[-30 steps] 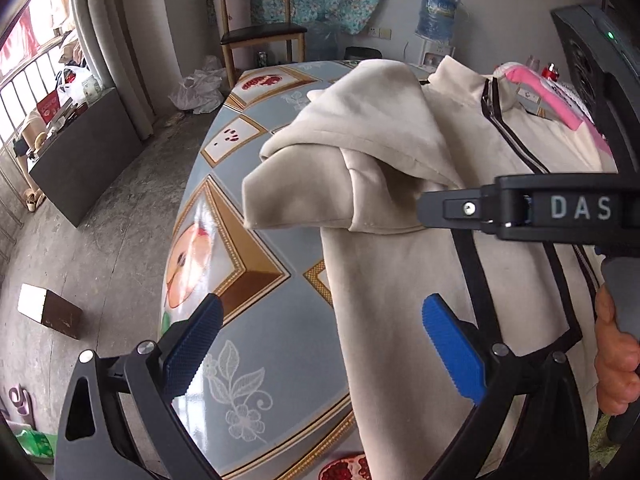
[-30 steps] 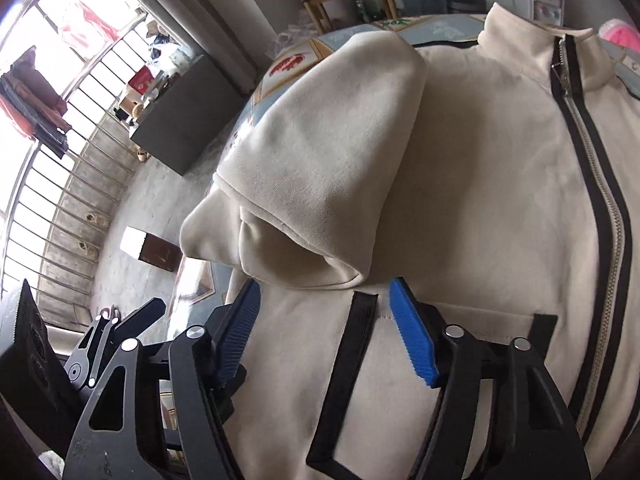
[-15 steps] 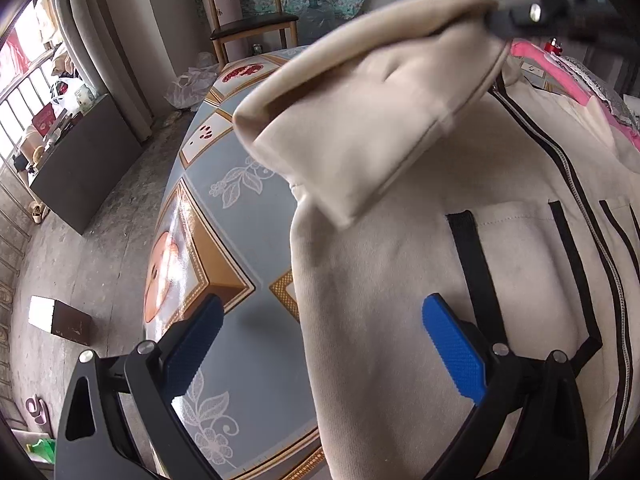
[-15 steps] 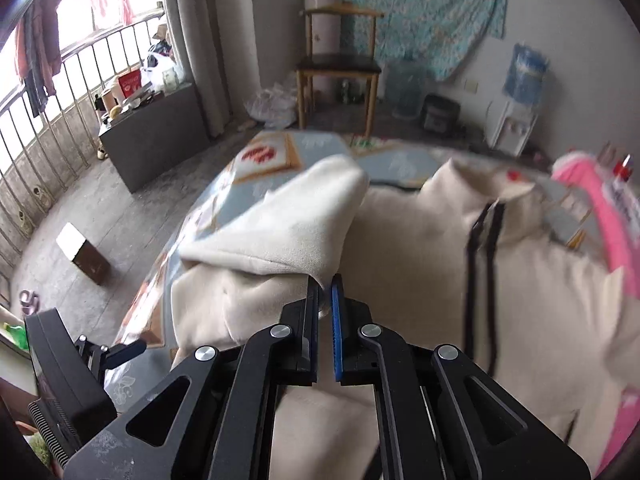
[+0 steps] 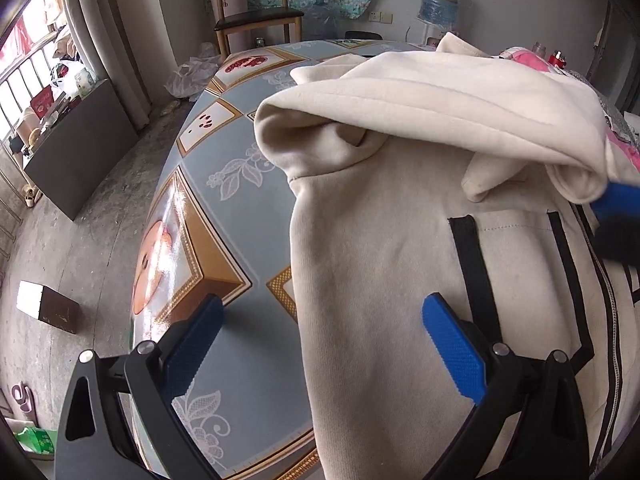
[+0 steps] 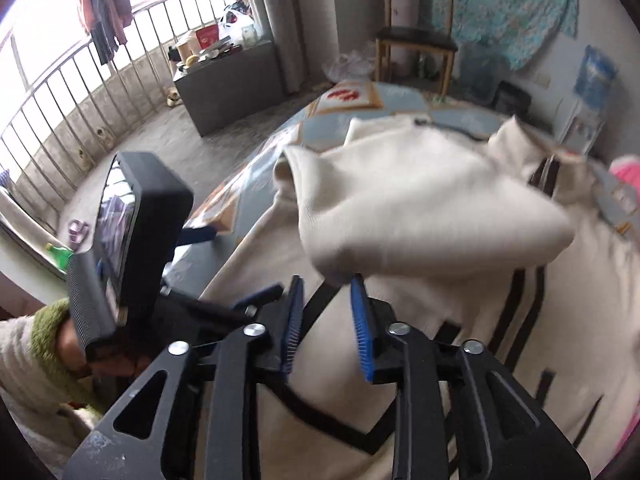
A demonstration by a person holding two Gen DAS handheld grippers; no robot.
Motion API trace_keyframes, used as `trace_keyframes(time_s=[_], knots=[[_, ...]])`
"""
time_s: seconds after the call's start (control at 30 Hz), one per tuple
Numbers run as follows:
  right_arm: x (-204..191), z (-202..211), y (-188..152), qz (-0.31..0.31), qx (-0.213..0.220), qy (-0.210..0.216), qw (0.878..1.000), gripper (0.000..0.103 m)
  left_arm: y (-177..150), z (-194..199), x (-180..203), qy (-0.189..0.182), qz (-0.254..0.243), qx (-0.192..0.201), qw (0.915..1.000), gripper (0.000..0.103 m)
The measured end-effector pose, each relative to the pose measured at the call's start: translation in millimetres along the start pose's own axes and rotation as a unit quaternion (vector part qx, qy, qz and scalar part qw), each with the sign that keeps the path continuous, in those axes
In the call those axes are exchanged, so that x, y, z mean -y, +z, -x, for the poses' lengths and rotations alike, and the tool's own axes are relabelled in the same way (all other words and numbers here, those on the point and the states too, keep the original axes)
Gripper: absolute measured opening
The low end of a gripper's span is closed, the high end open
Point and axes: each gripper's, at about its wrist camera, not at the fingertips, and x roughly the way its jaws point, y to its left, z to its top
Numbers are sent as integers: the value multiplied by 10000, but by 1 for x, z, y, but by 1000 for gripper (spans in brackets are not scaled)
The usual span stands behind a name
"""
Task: Fold large clothes
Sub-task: 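Lift the sleeve with the right tool and carry it across the jacket body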
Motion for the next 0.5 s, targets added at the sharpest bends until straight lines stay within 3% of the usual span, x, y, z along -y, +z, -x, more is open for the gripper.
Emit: trace_keyframes(time_s=[0.1,0.17,0.3,0.43,0.5], knots=[[44,24,-29,-981,177,390,9943,51,1,-1,0,-24,25,-19,10000,99],[80,40,-43,-1772,305,603,9819,53,0,-2,-2,-67,60,-35,10000,99],[146,50,-55,-3073,437,952,9458,53,2,-5,-4,-54,77,-25,10000,99],[184,35,-51,-4029,546,1957,8924,55,1,-5,-4,-45,94,-21,9999,99],[189,17,-46,-4272,489,2179,8762,57,1,-5,-4,-41,101,-36,9999,99]])
